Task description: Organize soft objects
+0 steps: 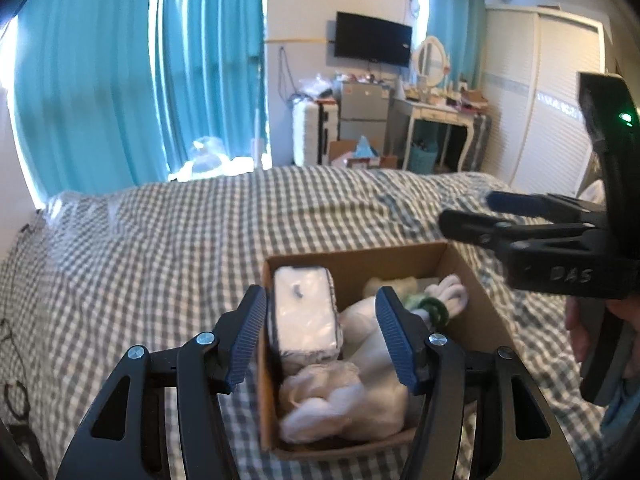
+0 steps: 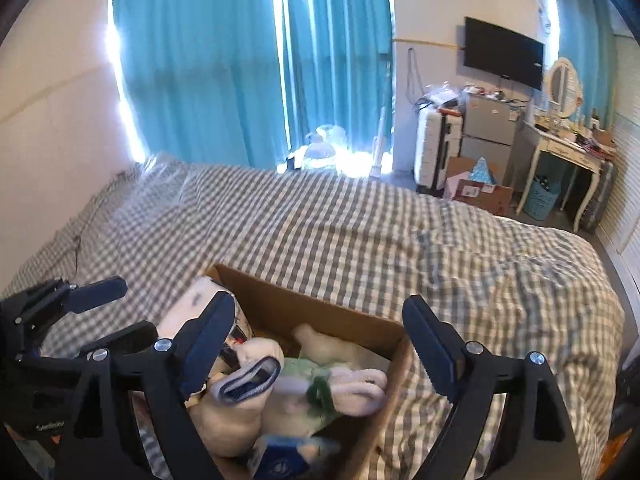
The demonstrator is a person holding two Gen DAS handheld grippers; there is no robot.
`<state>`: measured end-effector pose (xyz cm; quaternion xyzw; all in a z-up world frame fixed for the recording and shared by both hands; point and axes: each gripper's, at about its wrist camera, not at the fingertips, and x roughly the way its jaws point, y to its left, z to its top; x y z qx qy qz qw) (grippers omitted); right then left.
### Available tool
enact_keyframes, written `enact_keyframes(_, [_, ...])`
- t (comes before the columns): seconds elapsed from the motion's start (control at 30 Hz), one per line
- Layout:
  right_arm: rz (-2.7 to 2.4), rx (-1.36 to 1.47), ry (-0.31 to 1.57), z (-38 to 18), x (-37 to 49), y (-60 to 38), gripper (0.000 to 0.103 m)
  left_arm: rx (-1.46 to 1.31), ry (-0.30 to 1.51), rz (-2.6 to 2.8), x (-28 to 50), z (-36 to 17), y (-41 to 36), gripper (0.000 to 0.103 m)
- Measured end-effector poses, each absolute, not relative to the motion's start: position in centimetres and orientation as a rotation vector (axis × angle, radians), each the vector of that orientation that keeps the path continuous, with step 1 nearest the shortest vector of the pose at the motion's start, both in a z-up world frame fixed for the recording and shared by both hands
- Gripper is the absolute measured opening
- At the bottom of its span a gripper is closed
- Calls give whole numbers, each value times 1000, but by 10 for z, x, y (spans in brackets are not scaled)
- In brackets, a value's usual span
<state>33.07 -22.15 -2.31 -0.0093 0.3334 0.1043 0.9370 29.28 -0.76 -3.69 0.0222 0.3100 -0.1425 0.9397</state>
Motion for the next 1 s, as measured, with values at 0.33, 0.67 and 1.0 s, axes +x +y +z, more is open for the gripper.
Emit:
enact_keyframes(0.33, [116,-74,497,89,214,-223,94,1,477,-281,207,59,3,69])
enact_keyframes(0.67, [7,-138,363,112,107,-194,103,39,286,-188,115,81,13,81])
enact_keyframes(1.0, [-16,21,355,24,90,-201,103,64,309,-134,114,8,13,82])
